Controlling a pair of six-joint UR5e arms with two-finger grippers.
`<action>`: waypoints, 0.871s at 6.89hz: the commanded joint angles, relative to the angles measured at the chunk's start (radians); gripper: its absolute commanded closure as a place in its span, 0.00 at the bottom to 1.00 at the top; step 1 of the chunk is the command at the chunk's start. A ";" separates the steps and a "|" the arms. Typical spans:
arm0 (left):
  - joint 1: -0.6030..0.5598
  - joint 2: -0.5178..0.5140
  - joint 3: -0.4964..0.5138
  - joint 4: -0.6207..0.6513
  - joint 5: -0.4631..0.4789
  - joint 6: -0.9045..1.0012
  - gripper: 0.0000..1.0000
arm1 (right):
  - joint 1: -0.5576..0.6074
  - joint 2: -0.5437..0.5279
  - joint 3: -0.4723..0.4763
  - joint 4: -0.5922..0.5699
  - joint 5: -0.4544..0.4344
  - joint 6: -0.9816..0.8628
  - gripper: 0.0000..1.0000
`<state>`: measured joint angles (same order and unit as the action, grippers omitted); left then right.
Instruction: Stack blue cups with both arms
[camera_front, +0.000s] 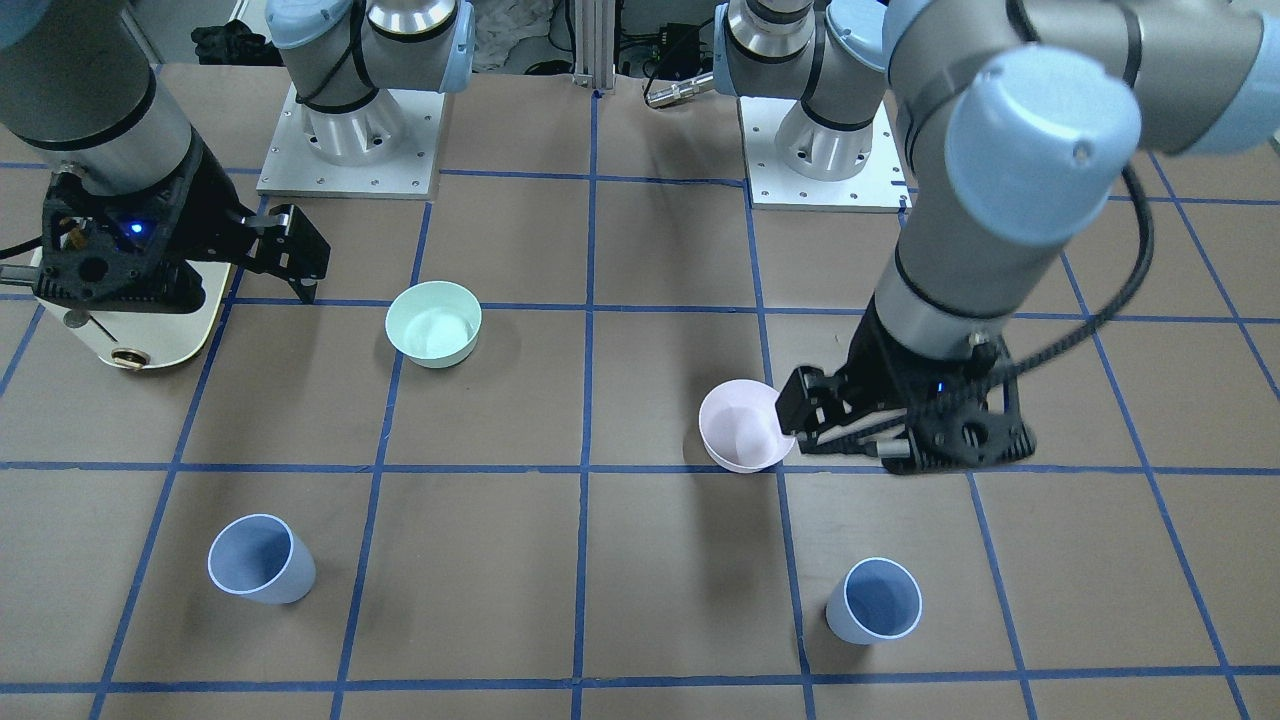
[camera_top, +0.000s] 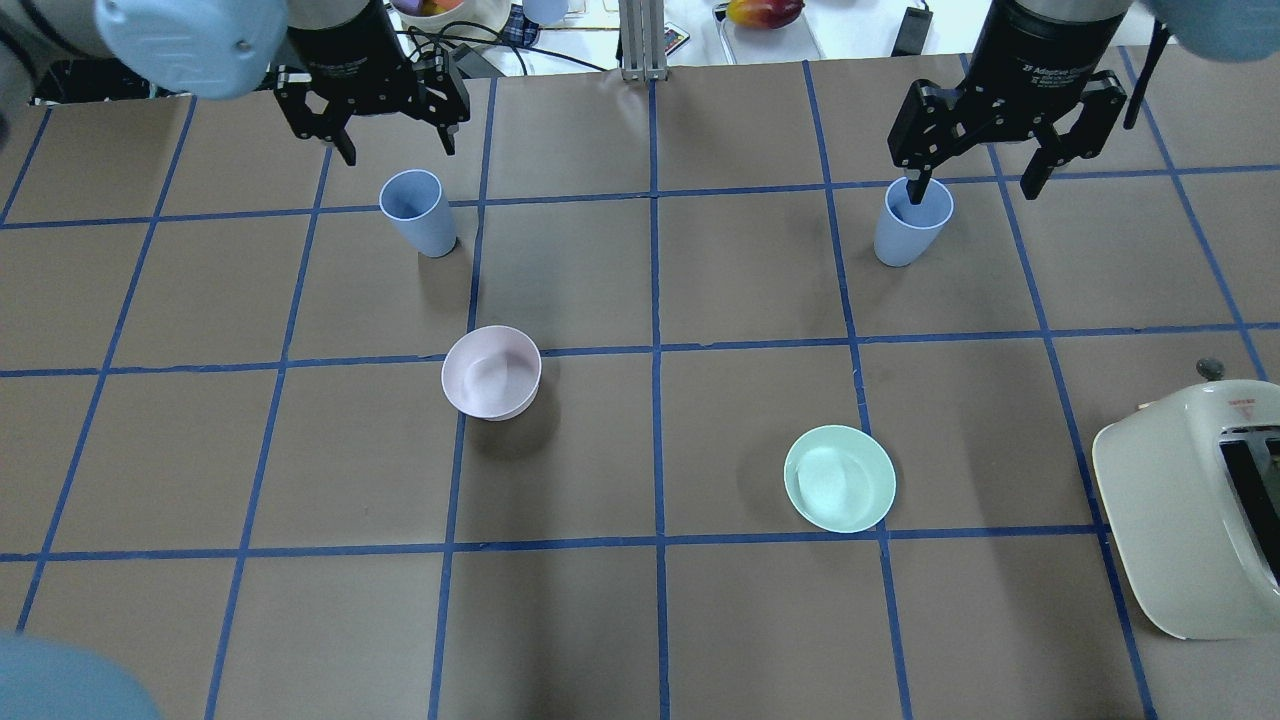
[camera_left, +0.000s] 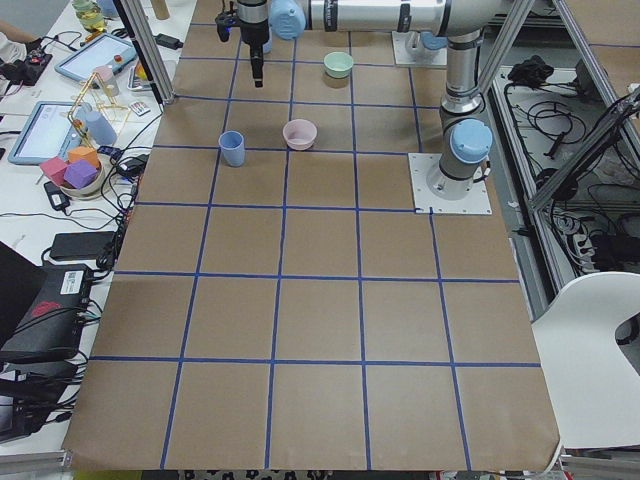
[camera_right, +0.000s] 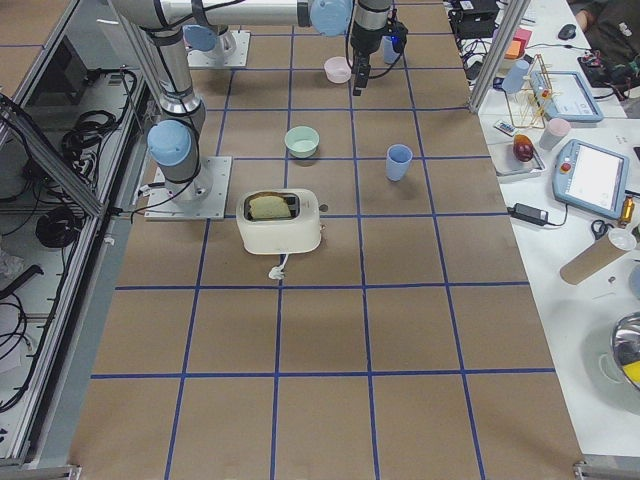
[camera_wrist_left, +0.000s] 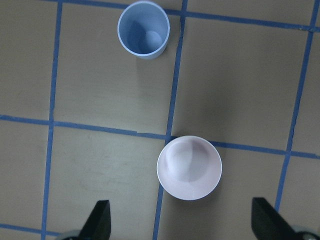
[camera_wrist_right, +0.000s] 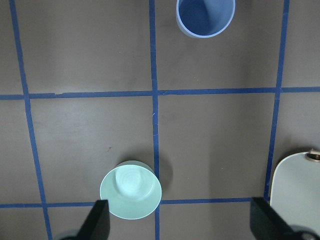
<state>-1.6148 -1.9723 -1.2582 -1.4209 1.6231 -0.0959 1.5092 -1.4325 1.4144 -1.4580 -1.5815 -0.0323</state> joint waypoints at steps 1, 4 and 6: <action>0.015 -0.202 0.104 0.083 0.007 0.186 0.00 | -0.088 0.094 -0.003 -0.132 0.011 -0.021 0.00; 0.053 -0.287 0.080 0.115 0.089 0.226 0.07 | -0.095 0.262 -0.006 -0.385 0.008 -0.053 0.00; 0.052 -0.304 0.085 0.114 0.087 0.179 0.11 | -0.096 0.326 -0.005 -0.438 0.008 -0.077 0.00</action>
<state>-1.5637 -2.2681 -1.1756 -1.3085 1.7101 0.1085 1.4137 -1.1459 1.4087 -1.8572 -1.5737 -0.0979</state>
